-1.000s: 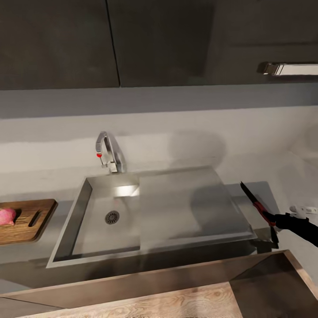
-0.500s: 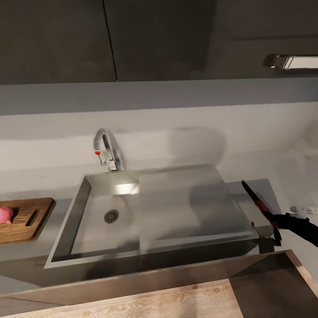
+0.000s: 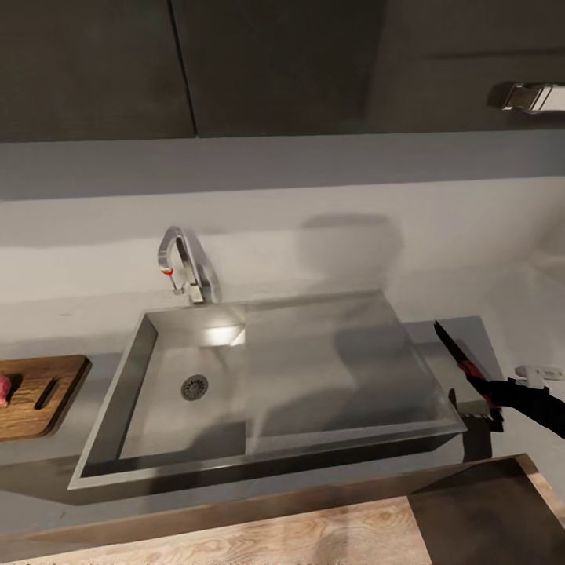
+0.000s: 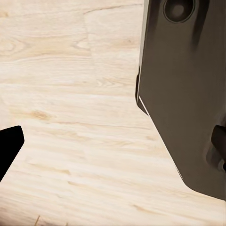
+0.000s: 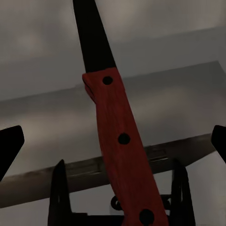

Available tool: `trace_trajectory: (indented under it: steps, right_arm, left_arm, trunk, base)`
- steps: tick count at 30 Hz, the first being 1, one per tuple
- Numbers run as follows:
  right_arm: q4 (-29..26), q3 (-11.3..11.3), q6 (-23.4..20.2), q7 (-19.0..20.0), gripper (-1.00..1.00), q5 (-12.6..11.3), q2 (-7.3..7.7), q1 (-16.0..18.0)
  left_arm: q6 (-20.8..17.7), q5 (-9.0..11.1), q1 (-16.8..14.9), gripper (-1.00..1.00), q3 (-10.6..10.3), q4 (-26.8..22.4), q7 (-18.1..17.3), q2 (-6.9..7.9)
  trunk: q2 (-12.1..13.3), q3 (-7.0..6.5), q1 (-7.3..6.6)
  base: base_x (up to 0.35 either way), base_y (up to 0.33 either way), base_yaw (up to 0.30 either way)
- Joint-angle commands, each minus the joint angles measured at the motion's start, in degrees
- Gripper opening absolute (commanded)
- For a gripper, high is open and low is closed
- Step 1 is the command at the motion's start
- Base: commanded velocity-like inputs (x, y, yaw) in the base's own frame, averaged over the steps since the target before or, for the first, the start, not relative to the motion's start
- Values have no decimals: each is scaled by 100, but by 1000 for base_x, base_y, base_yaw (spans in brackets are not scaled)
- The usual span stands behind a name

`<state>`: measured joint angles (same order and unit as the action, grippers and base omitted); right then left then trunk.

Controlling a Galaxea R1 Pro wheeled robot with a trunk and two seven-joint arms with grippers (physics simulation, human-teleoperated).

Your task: In the kitchen, take the Vidalia onion out of the sink, dice it on the chopping board with the paring knife, put the diced onion into the bowl on the countertop, then place both the paring knife and the chopping board into the sink.

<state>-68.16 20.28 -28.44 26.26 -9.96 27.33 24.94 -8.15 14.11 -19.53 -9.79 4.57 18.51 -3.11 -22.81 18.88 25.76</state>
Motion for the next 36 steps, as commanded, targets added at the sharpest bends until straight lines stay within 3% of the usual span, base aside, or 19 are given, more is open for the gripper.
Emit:
trace_trajectory:
  steps: [1, 36]
  right_arm:
    - [-4, 8, -48, 12, 100, -41, 0, 4]
    - [-4, 11, -48, 15, 100, -41, 0, 2]
  left_arm:
    - [-11, 48, -7, 100, -49, 9, 12, -4]
    - [-11, 48, -7, 100, -49, 9, 12, -5]
  trunk:
    - [-11, 19, 3]
    - [-11, 333, 3]
  base:
    - [0, 0, 0]
    - [0, 0, 0]
